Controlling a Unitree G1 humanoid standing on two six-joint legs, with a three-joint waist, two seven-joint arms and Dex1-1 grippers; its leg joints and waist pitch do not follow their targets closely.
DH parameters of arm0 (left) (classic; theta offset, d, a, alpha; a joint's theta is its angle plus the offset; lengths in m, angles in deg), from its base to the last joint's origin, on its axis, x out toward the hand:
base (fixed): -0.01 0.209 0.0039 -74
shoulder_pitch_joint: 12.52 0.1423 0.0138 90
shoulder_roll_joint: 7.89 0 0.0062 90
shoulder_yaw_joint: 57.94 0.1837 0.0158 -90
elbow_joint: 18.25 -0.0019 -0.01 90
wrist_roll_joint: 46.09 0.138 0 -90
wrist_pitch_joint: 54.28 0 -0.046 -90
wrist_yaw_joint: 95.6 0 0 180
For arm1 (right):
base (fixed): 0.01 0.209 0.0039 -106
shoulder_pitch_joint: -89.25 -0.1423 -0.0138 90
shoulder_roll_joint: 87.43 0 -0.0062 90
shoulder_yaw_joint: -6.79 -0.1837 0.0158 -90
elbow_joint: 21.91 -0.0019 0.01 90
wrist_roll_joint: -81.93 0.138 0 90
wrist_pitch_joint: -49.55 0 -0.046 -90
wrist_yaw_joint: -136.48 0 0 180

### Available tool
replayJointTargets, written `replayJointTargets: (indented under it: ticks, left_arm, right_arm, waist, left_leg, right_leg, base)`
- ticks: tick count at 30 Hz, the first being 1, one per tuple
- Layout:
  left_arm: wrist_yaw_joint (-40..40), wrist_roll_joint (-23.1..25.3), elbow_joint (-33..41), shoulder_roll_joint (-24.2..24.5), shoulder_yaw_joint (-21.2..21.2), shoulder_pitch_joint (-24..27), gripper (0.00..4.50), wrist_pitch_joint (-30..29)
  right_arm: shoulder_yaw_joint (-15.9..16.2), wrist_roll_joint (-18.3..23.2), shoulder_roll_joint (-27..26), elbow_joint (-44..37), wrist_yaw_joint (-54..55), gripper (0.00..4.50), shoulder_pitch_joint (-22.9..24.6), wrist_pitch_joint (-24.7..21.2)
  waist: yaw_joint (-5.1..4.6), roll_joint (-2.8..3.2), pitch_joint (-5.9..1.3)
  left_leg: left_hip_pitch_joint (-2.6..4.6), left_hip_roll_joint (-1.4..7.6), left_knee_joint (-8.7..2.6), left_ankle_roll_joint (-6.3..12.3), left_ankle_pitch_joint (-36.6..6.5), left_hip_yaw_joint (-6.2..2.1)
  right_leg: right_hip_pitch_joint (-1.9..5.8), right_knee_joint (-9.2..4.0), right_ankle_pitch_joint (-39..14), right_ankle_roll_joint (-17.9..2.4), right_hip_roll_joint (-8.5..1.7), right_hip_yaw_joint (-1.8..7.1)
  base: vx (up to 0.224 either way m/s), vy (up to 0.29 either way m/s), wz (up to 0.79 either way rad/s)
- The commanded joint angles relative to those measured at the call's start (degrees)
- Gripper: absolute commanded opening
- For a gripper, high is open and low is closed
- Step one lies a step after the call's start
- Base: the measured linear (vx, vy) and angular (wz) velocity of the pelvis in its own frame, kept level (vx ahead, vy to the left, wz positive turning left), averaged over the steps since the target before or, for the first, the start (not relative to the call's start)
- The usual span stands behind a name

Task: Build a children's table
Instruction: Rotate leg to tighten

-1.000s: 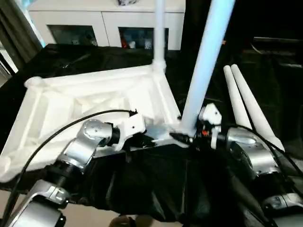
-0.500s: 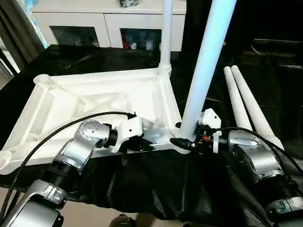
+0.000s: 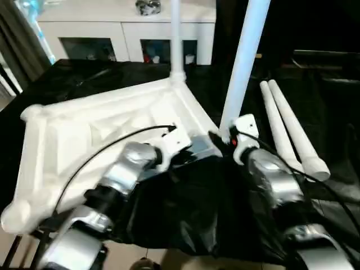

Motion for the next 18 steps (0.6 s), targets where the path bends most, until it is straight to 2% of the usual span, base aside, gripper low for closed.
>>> replayJointTargets:
  ticks: [1,3,6,7,14,15,18]
  left_arm:
    - [-2.66,-0.03,0.59,-3.88,1.83,-1.64,0.0,0.8]
    - [-2.57,0.04,1.1,-4.16,1.88,-1.41,0.0,1.75]
    - [-0.96,-0.27,1.87,-3.15,1.72,-0.98,0.0,3.06]
    - [-0.13,-0.36,2.18,-2.54,1.7,-0.75,0.0,3.93]
    - [7.34,-2.41,5.09,2.83,0.98,1.93,0.0,6.25]
    - [8.61,-2.91,5.51,3.62,0.83,2.32,0.0,6.36]
    - [12.47,-4.3,6.48,5.9,0.49,3.22,0.0,7.1]
  right_arm:
    - [3.75,-1.64,-4.47,3.43,0.7,3.09,-0.02,0.62]
    - [2.45,0.19,-5.08,3.32,-0.87,3.47,-0.39,1.07]
    - [2.66,-0.02,-3.99,2.73,-2.63,3.54,-0.27,1.92]
    - [2.73,-0.15,-3.2,2.39,-3.61,3.79,-0.05,2.56]
    - [4.58,0.63,4.4,-1.34,-17.56,3.79,2.81,6.6]
    - [5.16,0.91,5.52,-2.39,-20.32,3.79,3.46,7.01]
    - [6.36,2.59,8.42,-5.64,-27.75,3.79,5.12,6.47]
  waist:
    - [-0.25,-0.48,-3.24]
    - [-0.17,-0.59,-3.32]
    - [-0.06,-0.51,-3.55]
    - [-0.05,-0.71,-3.59]
    - [0.12,-0.6,-4.27]
    - [0.32,-0.64,-4.37]
    - [0.25,-0.5,-4.25]
  left_leg:
    - [0.62,1.13,-4.61,-0.14,-19.36,-0.81]
    - [0.61,1.15,-4.62,0.61,-18.74,-0.71]
    - [0.2,1.25,-4.61,1.26,-16.52,-0.68]
    - [0.2,1.29,-4.58,1.4,-16.01,-0.64]
    - [-0.46,1.36,-3.72,4.25,-9.47,-0.44]
    - [-0.64,1.31,-3.39,5.72,-7.61,-0.34]
    - [-0.5,1.39,-3.32,6.87,-7.9,-0.25]
  right_leg:
    - [1.93,-6.15,-25.82,-7.8,-3.58,2.62]
    - [1.92,-6.04,-23.57,-8.15,-3.44,2.72]
    - [2.22,-5.46,-19.03,-9.29,-3.34,2.77]
    - [2.2,-5.41,-18.0,-9.54,-3.32,2.79]
    - [2.69,-3.91,-6.49,-12.94,-3.21,2.75]
    - [2.81,-3.47,-2.53,-13.87,-3.17,2.7]
    - [2.75,-3.41,-1.73,-14.73,-3.04,2.64]
  base:
    - [0.0,0.0,0.0]
    - [0.0,0.0,0.0]
    - [0.0,0.0,0.0]
    - [0.0,0.0,0.0]
    - [0.0,0.0,0.0]
    - [0.0,0.0,0.0]
    - [0.0,0.0,0.0]
